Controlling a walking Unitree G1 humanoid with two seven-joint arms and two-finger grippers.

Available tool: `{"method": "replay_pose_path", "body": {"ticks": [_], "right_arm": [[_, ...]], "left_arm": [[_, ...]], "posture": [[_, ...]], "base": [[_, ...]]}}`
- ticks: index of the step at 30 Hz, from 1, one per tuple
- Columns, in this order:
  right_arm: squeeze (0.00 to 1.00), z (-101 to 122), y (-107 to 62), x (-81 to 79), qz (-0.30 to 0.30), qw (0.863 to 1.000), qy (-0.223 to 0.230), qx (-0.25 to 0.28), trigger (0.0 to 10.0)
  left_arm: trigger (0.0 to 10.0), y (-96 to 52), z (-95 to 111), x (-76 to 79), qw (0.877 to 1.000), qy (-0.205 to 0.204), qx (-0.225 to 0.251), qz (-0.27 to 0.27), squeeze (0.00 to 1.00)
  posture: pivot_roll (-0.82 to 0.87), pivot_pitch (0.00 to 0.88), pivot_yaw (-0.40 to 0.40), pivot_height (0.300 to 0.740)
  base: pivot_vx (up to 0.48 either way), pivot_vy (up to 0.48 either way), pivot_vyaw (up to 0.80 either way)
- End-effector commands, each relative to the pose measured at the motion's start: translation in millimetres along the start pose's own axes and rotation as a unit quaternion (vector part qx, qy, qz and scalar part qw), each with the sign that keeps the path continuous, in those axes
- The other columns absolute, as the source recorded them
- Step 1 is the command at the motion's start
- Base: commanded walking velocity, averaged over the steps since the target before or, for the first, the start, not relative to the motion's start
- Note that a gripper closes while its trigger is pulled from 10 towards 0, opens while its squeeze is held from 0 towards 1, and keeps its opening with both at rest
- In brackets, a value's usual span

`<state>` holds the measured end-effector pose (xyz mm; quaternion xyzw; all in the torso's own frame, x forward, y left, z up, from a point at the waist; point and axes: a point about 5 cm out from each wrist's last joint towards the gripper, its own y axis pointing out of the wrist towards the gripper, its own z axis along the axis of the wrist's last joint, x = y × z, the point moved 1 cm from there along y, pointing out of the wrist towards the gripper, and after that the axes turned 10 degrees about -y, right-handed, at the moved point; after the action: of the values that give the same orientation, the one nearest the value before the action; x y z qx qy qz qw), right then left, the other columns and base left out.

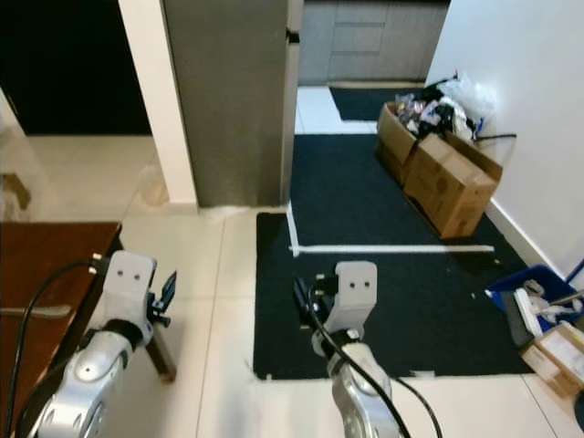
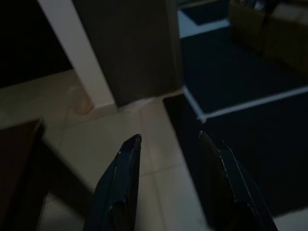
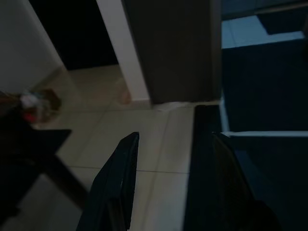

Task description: Setting the table

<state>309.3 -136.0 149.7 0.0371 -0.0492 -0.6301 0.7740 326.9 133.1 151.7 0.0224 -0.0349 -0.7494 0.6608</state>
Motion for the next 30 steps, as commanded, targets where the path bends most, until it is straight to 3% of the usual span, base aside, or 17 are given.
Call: {"method": "replay_pose_path", "body": {"ticks": [1,6,24,30], "right_arm": [[0.0,-0.4,-1.2,-4.5,0.012,1.0,0.003,-0.002,10.0],[0.0,-0.8,-1.6,-5.6,0.017,1.0,0.003,-0.003,10.0],[0.0,-2.0,-2.1,-5.3,0.022,1.0,0.001,-0.007,10.0],[0.0,-2.8,-1.7,0.9,-0.002,0.999,0.03,-0.011,10.0]], "left_arm": [[10.0,-3.7,-7.6,-6.8,1.0,0.005,-0.013,0.011,0.0],[10.0,-3.6,-8.7,-7.5,1.0,-0.002,-0.018,0.016,0.0],[10.0,-3.1,-9.5,-4.5,0.999,-0.025,-0.024,0.013,0.0],[10.0,-3.4,-11.0,-4.5,0.999,-0.027,-0.034,0.016,0.0]], "posture": [[0.01,0.057,0.09,0.74],[0.01,0.053,0.091,0.74],[0.01,0.047,0.092,0.74],[0.01,0.048,0.094,0.74]], "base": [[0.431,0.0,0.0],[0.308,0.0,0.0],[0.0,0.0,0.0],[0.0,0.0,0.75]]}}
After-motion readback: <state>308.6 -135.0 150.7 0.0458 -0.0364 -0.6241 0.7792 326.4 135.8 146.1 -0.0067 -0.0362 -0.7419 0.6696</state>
